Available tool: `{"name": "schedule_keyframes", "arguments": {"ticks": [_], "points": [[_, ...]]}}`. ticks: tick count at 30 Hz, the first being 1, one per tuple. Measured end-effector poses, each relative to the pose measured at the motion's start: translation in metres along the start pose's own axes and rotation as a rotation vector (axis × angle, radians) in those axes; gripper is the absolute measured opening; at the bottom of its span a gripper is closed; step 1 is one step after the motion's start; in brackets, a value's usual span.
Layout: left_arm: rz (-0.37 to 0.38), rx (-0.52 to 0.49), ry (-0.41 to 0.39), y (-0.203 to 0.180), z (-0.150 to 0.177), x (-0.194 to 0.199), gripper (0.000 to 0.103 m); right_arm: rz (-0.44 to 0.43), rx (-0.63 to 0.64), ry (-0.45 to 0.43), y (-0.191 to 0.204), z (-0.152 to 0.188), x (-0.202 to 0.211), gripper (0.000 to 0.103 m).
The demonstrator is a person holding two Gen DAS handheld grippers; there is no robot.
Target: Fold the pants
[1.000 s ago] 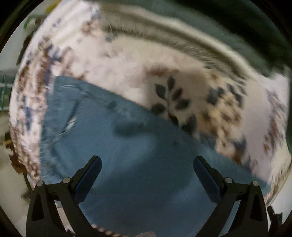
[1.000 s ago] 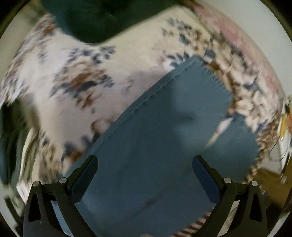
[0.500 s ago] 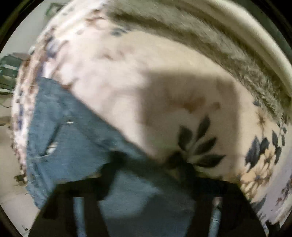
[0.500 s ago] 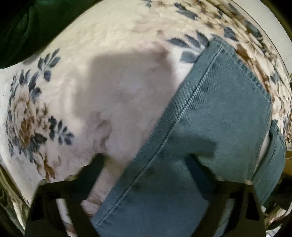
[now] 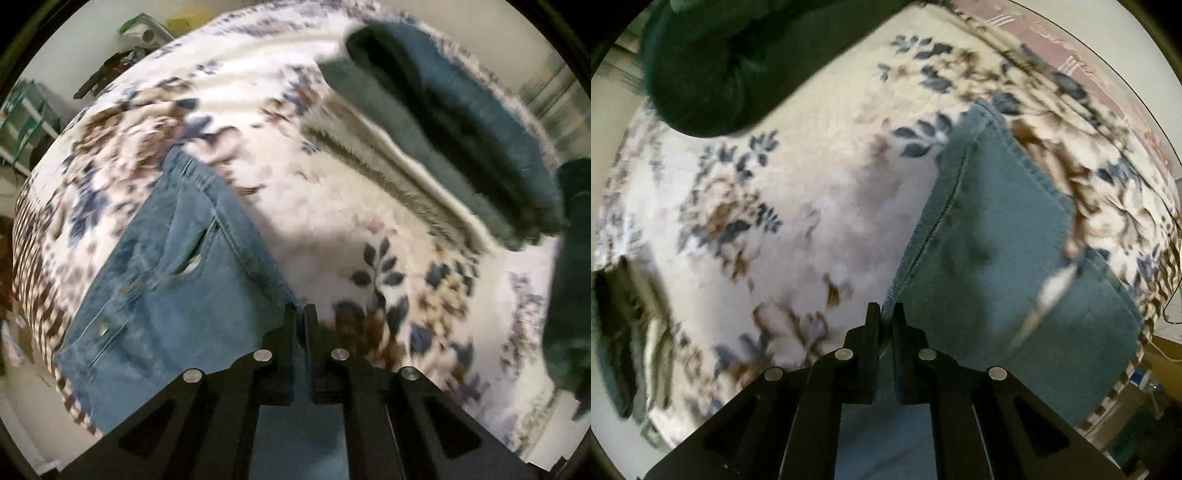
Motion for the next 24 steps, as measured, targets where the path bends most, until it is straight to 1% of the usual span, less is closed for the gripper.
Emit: {"name": "schedule_keyframes", "arguments": {"ticks": [1, 2, 3, 4, 5, 6, 7, 8, 10, 11, 13, 14, 16, 18, 20, 21, 22, 23, 24], "points": [[0.014, 0.004, -0.010, 0.008, 0.009, 0.005, 0.002, -0.015, 0.008, -0.003, -0.003, 0.012, 0.017, 0.006], [0.036, 0.015, -0.023, 0.019, 0.024, 0.007, 0.001, -0.032, 0.018, -0.005, -0.012, 0.016, 0.029, 0.005], [0.047, 0.021, -0.030, 0.032, 0.033, 0.011, 0.001, -0.048, 0.030, -0.005, -0.029, 0.015, 0.046, 0.005], [0.058, 0.026, -0.032, 0.053, 0.044, 0.011, 0.001, -0.056, 0.050, -0.009, -0.042, 0.026, 0.064, 0.005], [0.068, 0.033, -0.029, 0.071, 0.043, -0.010, 0.001, -0.059, 0.065, -0.014, -0.054, 0.035, 0.075, 0.005], [0.075, 0.045, -0.025, 0.083, 0.057, -0.005, 0.001, -0.062, 0.080, -0.016, -0.068, 0.047, 0.090, 0.005], [0.072, 0.051, -0.016, 0.097, 0.072, -0.006, 0.001, -0.060, 0.097, -0.020, -0.083, 0.059, 0.100, 0.005], [0.069, 0.054, -0.008, 0.110, 0.075, -0.019, 0.001, -0.051, 0.115, -0.023, -0.095, 0.070, 0.104, 0.005], [0.050, 0.063, 0.018, 0.133, 0.100, -0.031, 0.001, -0.032, 0.137, -0.022, -0.117, 0.091, 0.105, 0.005], [0.018, 0.055, 0.041, 0.147, 0.116, -0.045, 0.001, -0.018, 0.144, -0.013, -0.127, 0.100, 0.101, 0.005], [-0.004, 0.069, 0.083, 0.165, 0.137, -0.063, 0.001, 0.011, 0.147, 0.014, -0.149, 0.117, 0.087, 0.005], [-0.021, 0.081, 0.114, 0.178, 0.150, -0.079, 0.002, 0.022, 0.148, 0.031, -0.160, 0.123, 0.080, 0.005], [-0.041, 0.109, 0.144, 0.193, 0.165, -0.104, 0.002, 0.049, 0.148, 0.059, -0.182, 0.132, 0.061, 0.005], [-0.053, 0.117, 0.167, 0.202, 0.173, -0.128, 0.002, 0.066, 0.139, 0.089, -0.197, 0.139, 0.042, 0.005], [-0.048, 0.121, 0.200, 0.206, 0.178, -0.145, 0.003, 0.085, 0.135, 0.134, -0.213, 0.145, 0.018, 0.005], [-0.049, 0.129, 0.205, 0.207, 0.178, -0.148, 0.004, 0.108, 0.139, 0.161, -0.221, 0.147, 0.009, 0.005], [-0.034, 0.139, 0.203, 0.207, 0.177, -0.147, 0.004, 0.114, 0.127, 0.192, -0.231, 0.148, 0.002, 0.009], [-0.022, 0.140, 0.198, 0.206, 0.177, -0.144, 0.004, 0.097, 0.120, 0.212, -0.237, 0.148, -0.001, 0.010], [-0.011, 0.139, 0.186, 0.203, 0.176, -0.138, 0.005, 0.083, 0.113, 0.229, -0.244, 0.148, 0.000, 0.015]]}}
Point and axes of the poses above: each gripper's, at about its wrist camera, not at the fingertips, and x roughly against the way its jaws point, y to its left, z to its underside, the point moved 5 cm from there along -x, roughly the way its jaws point, and after that the axes turned 6 degrees about y, right-handed, at the moved point
